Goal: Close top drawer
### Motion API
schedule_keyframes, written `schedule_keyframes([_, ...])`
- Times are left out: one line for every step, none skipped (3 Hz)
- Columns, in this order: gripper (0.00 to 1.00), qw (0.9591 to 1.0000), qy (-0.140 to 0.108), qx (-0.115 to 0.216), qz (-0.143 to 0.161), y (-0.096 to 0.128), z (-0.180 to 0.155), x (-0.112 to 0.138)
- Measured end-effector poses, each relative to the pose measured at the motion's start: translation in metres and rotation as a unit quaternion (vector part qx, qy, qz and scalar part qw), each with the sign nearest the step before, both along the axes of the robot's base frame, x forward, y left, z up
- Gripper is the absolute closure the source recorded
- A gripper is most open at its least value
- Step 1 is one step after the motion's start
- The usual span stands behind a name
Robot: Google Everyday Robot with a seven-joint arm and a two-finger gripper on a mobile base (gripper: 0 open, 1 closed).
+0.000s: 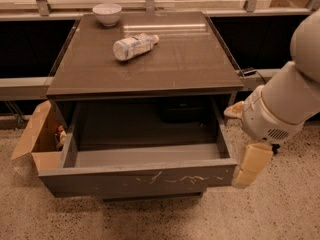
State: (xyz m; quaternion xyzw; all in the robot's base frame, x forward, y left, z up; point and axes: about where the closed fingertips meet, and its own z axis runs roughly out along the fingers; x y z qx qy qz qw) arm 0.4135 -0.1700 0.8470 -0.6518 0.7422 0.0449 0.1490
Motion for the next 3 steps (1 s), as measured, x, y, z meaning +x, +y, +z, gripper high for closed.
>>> schedule_keyframes([0.36, 0.9986, 0.039, 0.032, 0.015, 0.0172, -0.0468, -0.0114])
schedule_keyframes([0.59, 0.9980, 0.048, 0.038, 0.017, 0.0202, -0.0564, -0.0142])
schedule_keyframes([0.83, 0.9987, 0.043, 0.021, 0.017, 0.0217, -0.0562, -0.0163])
